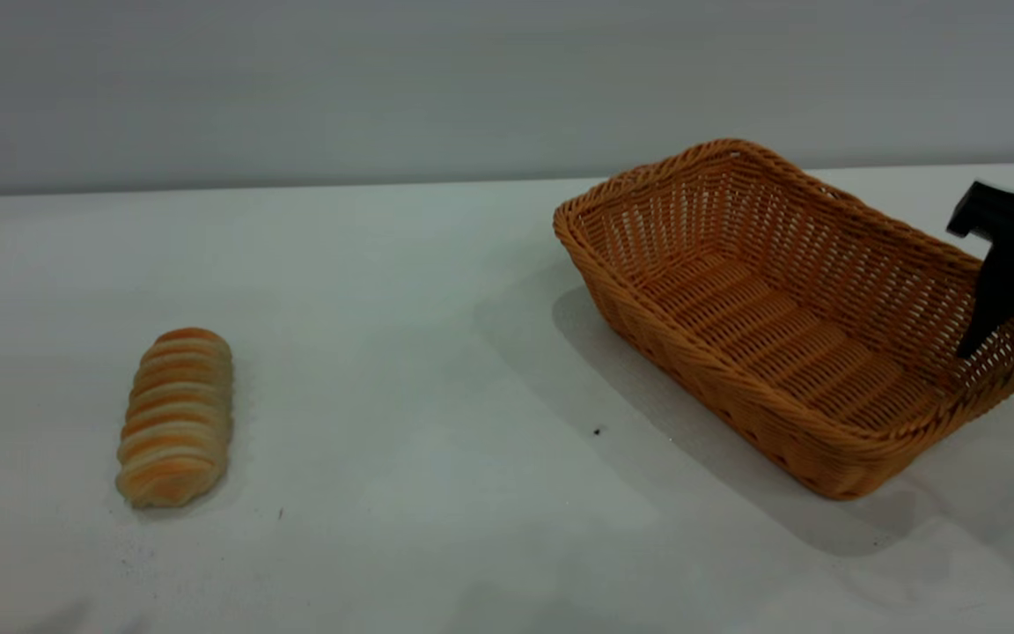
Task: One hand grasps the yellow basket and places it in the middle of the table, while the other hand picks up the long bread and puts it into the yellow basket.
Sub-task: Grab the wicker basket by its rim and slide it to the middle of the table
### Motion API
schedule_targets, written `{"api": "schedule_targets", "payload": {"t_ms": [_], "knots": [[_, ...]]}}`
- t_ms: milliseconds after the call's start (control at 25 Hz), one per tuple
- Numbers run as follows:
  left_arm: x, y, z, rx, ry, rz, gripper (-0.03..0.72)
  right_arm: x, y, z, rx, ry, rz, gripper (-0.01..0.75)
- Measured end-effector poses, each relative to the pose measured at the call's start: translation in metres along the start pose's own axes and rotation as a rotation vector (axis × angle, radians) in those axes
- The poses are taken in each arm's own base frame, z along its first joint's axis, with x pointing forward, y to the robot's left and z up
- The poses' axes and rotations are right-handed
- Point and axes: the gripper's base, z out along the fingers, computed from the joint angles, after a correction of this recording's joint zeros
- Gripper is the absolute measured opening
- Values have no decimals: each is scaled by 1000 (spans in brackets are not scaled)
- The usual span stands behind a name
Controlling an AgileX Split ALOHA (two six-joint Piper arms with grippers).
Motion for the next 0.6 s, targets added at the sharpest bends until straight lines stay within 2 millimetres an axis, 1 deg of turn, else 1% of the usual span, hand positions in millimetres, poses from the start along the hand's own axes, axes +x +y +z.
{"api": "schedule_targets", "payload": {"t_ms": [200, 320, 440, 600], "knots": [[0, 0, 0, 1, 1, -1, 424, 0, -2, 16, 1, -14, 14, 579], [0, 0, 0, 1, 1, -1, 424, 0, -4, 27, 9, -14, 21, 548], [0, 0, 0, 1, 1, 0, 424, 2, -7, 37, 20, -9, 22, 471], [0, 0, 0, 1, 1, 0, 424, 2, -8, 46, 19, -21, 35, 296]]}}
